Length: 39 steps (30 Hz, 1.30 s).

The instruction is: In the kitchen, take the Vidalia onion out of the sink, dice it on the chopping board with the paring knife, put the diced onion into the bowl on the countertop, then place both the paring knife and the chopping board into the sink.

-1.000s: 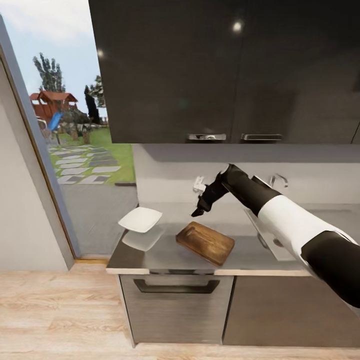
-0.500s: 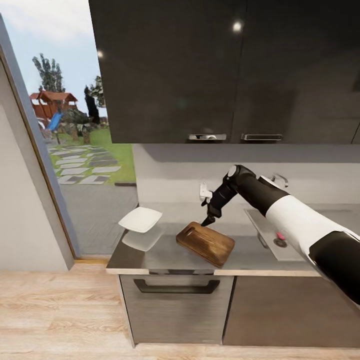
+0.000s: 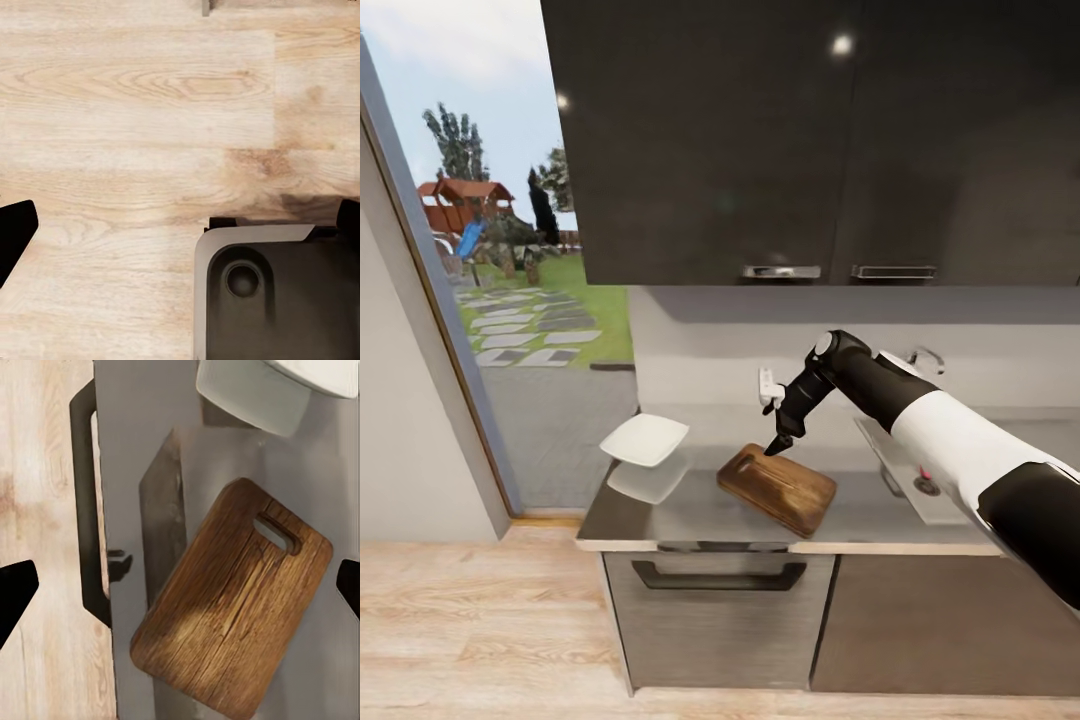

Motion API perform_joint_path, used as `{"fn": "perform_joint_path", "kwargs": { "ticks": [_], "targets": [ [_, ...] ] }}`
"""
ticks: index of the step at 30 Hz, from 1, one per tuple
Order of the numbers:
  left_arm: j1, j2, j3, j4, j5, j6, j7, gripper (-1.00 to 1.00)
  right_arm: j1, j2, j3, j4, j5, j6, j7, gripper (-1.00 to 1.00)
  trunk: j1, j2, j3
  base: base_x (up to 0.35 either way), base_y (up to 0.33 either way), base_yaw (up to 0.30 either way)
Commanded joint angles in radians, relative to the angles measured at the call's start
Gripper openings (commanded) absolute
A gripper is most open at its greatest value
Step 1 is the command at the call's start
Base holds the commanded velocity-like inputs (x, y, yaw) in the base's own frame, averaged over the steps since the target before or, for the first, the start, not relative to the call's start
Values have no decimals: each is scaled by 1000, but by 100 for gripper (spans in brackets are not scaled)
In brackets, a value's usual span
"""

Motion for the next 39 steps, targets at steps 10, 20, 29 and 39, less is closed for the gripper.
{"fn": "perform_joint_path", "kwargs": {
  "ticks": [10, 20, 29, 39],
  "targets": [
    [0, 0, 0, 4, 2, -3, 0, 100, -1, -1, 3, 0, 0, 7, 0, 100, 1, -1, -14, 178, 225, 0],
    [0, 0, 0, 16, 1, -4, 0, 100, -1, -4, 8, 5, 2, 5, 1, 100, 1, -1, -30, 205, 75, 0],
    [0, 1, 0, 16, 0, -5, 0, 100, -1, -3, 39, 39, 2, -30, 0, 100, 1, -1, -44, 107, 2, 0],
    [0, 2, 0, 16, 0, -4, 0, 100, -1, -3, 50, 98, 2, -85, -2, 100, 1, -1, -60, 29, 0, 0]
  ]
}}
